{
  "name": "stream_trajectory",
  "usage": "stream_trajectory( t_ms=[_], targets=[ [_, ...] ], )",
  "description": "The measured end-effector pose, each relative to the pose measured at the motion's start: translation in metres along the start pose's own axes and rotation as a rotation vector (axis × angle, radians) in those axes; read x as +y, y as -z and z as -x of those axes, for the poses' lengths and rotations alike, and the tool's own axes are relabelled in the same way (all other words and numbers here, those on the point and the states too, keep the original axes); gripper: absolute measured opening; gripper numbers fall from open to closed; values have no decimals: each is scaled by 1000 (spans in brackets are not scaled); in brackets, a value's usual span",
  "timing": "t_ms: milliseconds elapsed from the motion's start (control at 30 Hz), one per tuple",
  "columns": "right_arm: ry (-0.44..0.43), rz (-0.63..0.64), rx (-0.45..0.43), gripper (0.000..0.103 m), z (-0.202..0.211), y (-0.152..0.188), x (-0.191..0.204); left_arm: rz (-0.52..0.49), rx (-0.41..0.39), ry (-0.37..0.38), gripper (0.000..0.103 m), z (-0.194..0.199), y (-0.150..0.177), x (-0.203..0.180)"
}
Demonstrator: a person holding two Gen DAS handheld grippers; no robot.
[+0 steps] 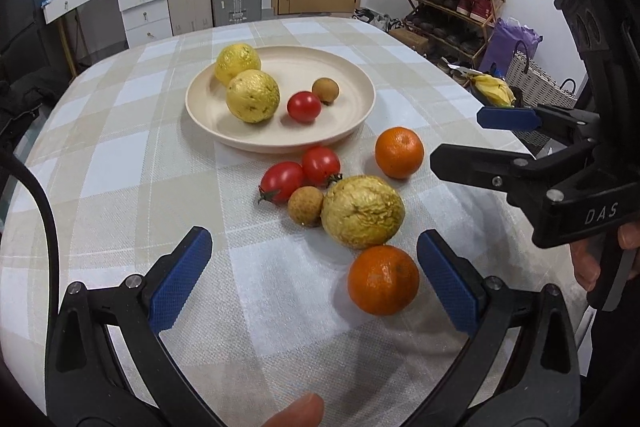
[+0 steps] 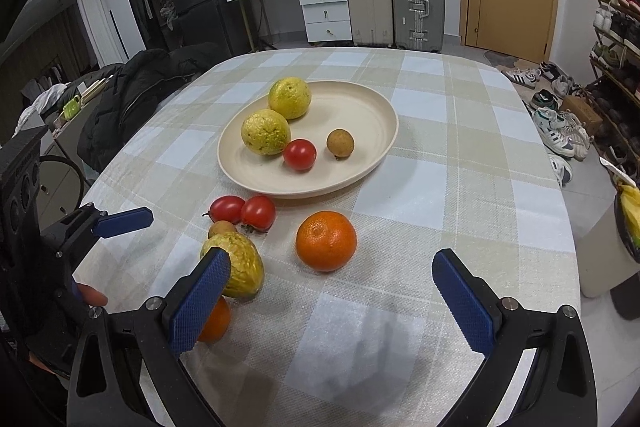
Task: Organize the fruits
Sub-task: 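Move the left gripper to an orange and close on it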
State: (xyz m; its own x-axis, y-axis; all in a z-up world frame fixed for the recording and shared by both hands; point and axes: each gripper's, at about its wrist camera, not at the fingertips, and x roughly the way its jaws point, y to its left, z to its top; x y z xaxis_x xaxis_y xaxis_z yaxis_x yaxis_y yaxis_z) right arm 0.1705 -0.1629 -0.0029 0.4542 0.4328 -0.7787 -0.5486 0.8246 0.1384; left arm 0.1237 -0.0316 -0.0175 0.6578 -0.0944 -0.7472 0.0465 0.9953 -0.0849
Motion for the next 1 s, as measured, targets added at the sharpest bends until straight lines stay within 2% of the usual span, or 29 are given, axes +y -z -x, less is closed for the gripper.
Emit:
stream_trajectory(
  t_ms=[500,600,767,867,933,967,1000],
  targets=[
    [-4,13,34,103,-7,3,3,-88,78,2,102,-16,11,-15],
    [-1,11,37,103,-7,3,3,-101,96,26,97,-17,11,-17],
    [8,11,31,103,-6,3,4,-117,133,57,83,-22,13,-18],
    [7,8,14,103,-5,2,5,-131,145,85,64,-24,16,-20],
    [5,6,10,103,-4,2,5,-149,144,91,57,-24,16,-23],
    [7,7,10,103,-4,2,5,-155,144,113,48,-23,16,-24],
    [7,7,11,103,-5,2,5,-158,143,136,43,-21,16,-25]
  ],
)
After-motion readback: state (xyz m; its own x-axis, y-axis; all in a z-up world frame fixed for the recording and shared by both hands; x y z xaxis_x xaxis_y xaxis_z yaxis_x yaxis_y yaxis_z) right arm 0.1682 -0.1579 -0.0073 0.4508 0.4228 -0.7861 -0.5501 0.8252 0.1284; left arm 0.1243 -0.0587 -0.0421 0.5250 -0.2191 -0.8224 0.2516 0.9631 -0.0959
